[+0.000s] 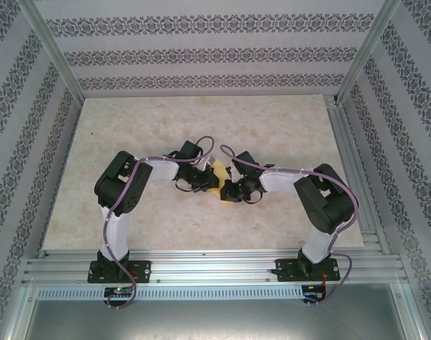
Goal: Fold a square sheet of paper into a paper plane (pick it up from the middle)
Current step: Fourth fold the wing at the center of the table.
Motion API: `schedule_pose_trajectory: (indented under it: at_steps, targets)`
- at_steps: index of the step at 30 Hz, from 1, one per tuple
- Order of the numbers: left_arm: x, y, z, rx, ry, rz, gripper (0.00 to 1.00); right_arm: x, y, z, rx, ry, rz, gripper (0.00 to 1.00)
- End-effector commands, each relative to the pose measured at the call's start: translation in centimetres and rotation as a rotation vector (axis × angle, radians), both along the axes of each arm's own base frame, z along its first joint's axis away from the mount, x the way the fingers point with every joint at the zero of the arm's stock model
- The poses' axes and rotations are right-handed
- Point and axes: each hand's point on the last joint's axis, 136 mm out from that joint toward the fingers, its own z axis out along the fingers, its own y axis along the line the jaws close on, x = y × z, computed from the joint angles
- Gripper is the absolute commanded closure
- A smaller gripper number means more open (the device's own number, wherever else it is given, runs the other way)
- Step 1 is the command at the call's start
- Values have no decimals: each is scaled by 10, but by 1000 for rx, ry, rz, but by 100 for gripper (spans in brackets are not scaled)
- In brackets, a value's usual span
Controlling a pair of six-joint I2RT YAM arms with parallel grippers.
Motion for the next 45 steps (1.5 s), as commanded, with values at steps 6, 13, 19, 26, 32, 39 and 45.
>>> schedule_pose_trajectory:
  at_steps: [6,13,19,26,32,39,45]
  targets:
    - [-3,8,-18,41,46,8,92,-33,-31,-13,-150,72,39,90]
    - [-4,8,-18,37,48,8,92,-34,-32,-8,-161,52,44,90]
    - [-5,8,-19,38,50,5,92,-21,-17,28,-93,-16,48,89]
    - [-5,8,-19,37,52,6,92,-7,5,40,6,-51,18,89]
    - [-5,7,-18,34,49,2,92,-5,11,15,21,6,10,89]
    - [-4,7,-15,37,43,-1,92,-27,-4,-14,-59,76,23,90]
    - [-3,9,-13,51,31,-2,88,-43,-20,-30,-113,112,19,91]
